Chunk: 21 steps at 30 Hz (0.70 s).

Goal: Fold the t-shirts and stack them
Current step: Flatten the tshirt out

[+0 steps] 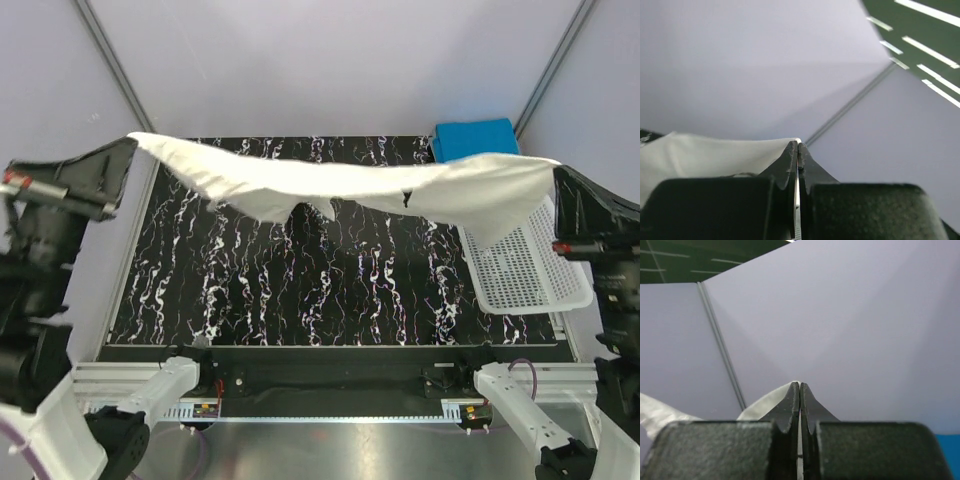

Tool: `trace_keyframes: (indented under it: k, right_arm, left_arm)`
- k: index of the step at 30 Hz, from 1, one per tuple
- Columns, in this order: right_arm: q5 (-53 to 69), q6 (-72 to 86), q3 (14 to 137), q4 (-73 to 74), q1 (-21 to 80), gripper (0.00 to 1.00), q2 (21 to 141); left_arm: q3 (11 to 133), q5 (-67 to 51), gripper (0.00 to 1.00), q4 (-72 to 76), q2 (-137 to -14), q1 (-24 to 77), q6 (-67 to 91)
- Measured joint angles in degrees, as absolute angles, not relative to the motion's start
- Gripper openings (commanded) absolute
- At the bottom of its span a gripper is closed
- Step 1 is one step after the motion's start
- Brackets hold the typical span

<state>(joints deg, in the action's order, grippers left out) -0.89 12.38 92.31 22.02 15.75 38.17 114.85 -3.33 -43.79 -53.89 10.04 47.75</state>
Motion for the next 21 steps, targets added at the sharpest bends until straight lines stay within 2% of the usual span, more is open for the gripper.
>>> trace_keyframes:
  k: [4, 10, 15, 21]
  right_arm:
    - [0.7, 15.4, 93.3, 23.0, 15.8, 0.00, 36.1]
    - [1.0, 16.1, 96.4, 27.7, 15.8, 0.00, 39.2]
    - [1.3, 15.8, 97.6, 27.1, 15.8, 0.00, 48.5]
    - [2.1, 14.9, 97.7, 22.3, 15.8, 0.00, 65.4]
  left_arm:
    - [116.1, -4.9, 0.00, -41.6, -49.1, 10.0, 50.7]
    - [124.3, -5.3, 0.00, -42.5, -54.1, 10.0, 48.7]
    - [124.7, -2.6, 0.00, -42.9, -63.2, 10.1, 43.6]
    - [124.4, 2.9, 0.00, -43.2, -77.6, 7.8, 39.0]
